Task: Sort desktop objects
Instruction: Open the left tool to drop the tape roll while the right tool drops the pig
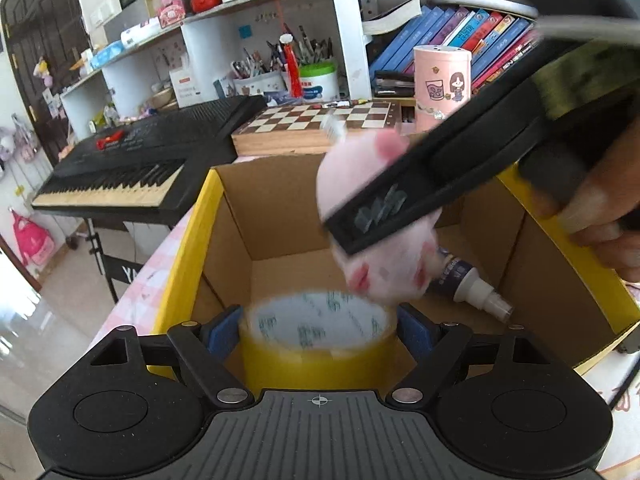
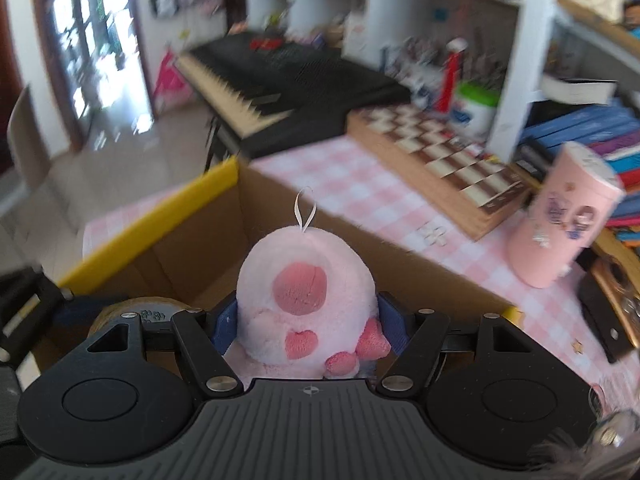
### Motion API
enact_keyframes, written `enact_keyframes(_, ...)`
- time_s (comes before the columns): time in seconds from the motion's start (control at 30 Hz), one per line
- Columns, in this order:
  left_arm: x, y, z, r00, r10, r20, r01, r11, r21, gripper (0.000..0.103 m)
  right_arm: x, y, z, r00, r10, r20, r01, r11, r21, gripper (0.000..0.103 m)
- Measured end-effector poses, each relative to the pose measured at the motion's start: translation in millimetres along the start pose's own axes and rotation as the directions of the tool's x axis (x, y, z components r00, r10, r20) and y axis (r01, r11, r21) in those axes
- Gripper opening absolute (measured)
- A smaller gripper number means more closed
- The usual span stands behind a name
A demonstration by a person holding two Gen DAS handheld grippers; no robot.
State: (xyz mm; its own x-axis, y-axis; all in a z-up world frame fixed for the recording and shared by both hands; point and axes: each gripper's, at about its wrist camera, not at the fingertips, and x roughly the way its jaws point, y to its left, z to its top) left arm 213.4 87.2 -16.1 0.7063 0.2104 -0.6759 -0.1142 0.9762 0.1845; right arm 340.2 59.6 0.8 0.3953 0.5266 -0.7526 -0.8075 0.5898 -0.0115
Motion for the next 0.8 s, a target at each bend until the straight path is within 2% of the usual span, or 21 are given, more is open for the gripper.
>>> enact_keyframes(0.17,-7,-1,1,0.999,0.008,0.046,-0.008,1.0,0.006,0.084,23,7,3,0.996,0.052,-0.078,-0.057,0.996,-0.062,0.071)
enact_keyframes(0.3,-16,1,1,0.997,0.023,0.077,-0.022,1.0,-0.012,0.084,35,8,7,0.994,0.059,-0.094,-0.064,0.996,-0.059,0.077)
enact_keyframes(0.43,-23,6,4,0.994,0.047,0.095,-0.044,0.998,-0.036,0.084,30,2,13,0.994,0.104,-0.023,-0.104,0.995,-0.002,0.087)
enact_keyframes(0.5,-29,10,6,0.993,0.051,0.107,-0.046,0.998,-0.047,0.084,24,-3,16,0.993,0.119,0.003,-0.119,0.992,0.044,0.088)
enact_keyframes(0.8,-58,19,11,0.982,0.048,0.185,-0.035,0.997,-0.073,0.092,-33,-18,16,0.988,0.063,0.142,-0.087,0.982,0.167,0.09)
